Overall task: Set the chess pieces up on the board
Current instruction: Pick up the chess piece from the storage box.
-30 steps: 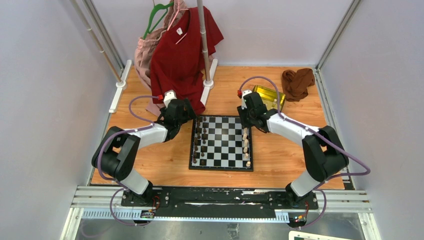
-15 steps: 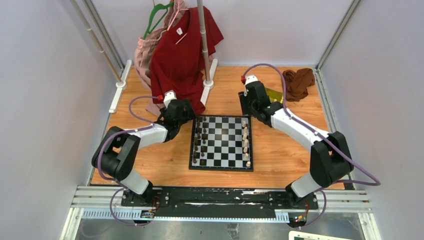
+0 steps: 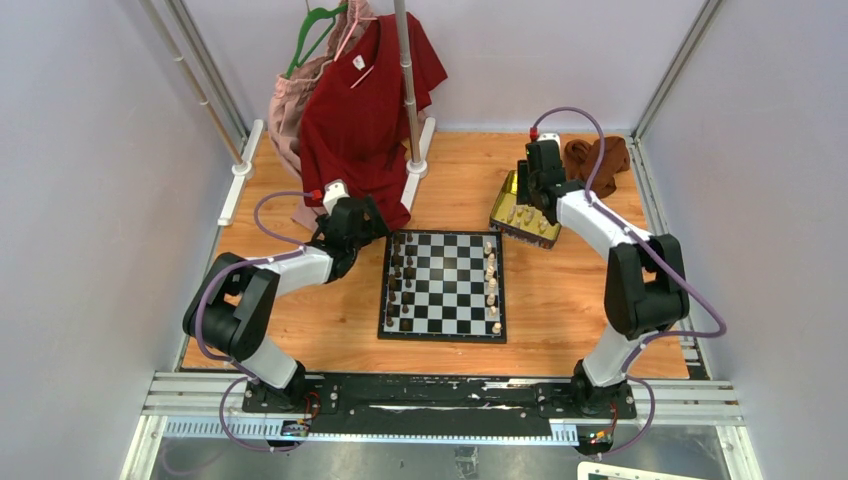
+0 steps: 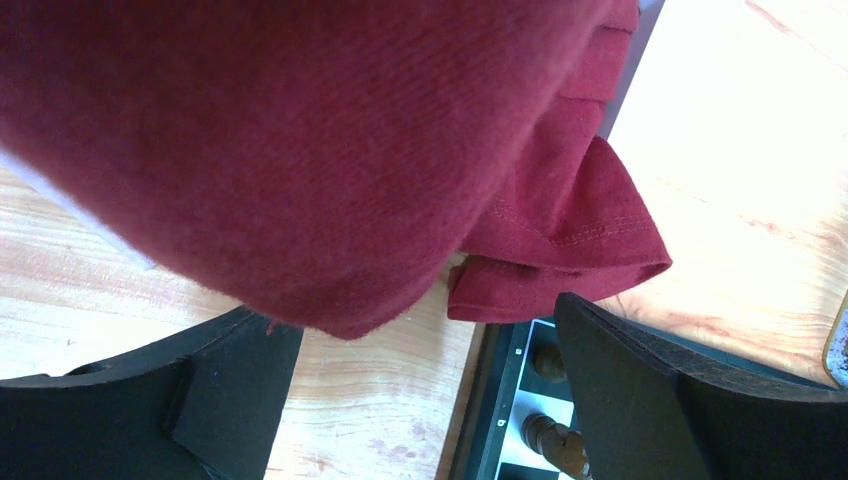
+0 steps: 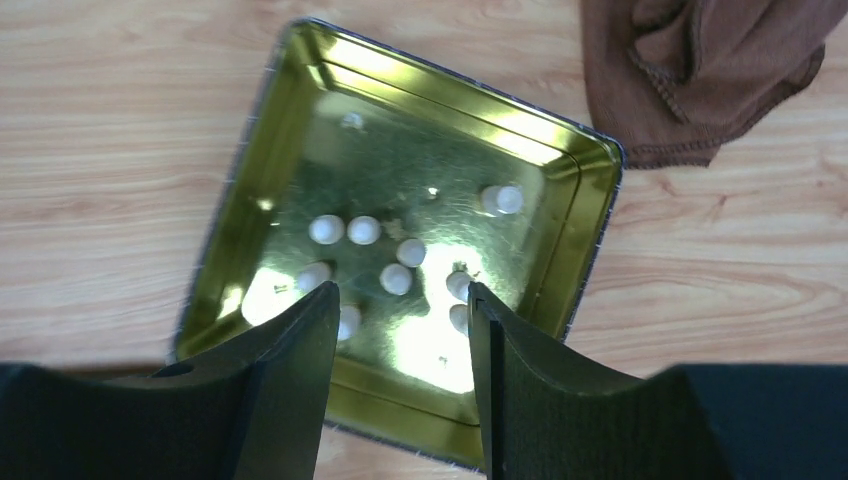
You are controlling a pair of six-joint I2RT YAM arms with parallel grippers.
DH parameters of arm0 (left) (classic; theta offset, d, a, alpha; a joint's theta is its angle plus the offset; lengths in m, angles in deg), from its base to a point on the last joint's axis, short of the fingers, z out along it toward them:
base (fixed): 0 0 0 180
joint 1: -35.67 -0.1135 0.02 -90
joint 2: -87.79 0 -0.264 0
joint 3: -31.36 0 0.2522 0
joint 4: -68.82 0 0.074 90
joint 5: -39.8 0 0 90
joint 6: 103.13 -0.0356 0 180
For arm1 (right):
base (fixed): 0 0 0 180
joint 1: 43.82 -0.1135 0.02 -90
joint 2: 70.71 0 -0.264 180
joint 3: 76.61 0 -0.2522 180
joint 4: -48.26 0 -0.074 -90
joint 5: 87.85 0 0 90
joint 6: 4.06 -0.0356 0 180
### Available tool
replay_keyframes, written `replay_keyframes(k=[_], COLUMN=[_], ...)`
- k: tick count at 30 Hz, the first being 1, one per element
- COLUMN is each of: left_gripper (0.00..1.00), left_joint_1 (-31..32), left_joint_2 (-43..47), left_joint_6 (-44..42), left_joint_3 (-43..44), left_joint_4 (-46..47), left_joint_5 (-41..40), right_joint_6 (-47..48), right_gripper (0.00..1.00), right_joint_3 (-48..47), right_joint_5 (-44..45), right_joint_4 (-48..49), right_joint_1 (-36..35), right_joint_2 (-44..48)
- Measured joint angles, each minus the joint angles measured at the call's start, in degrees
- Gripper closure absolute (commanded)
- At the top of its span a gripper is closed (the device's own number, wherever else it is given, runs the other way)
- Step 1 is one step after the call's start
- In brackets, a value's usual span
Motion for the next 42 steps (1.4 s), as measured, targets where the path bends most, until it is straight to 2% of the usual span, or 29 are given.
replay_keyframes(k=[10, 25, 42], left_gripper=[0.00, 0.00, 0.00], left_joint_1=[-0.2, -0.5, -0.6], left_joint_2=[0.0, -0.4, -0.9], left_joint_6=[0.0, 0.0, 0.0], left_joint_3=[0.0, 0.0, 0.0], left_joint_4=[0.0, 0.0, 0.0], left_joint_5=[0.1, 0.1, 0.1], right_joint_6=[-1.9, -2.1, -1.7], right_gripper=[0.46, 0.48, 0.64], right_joint_3=[-1.3, -5.1, -7.9], right_joint_5=[0.1, -1.0, -2.4], right_joint_4=[-1.4, -0.9, 0.1], right_joint_1=[6.1, 9.2, 9.9], right_joint_2=[-8.0, -13.3, -16.3])
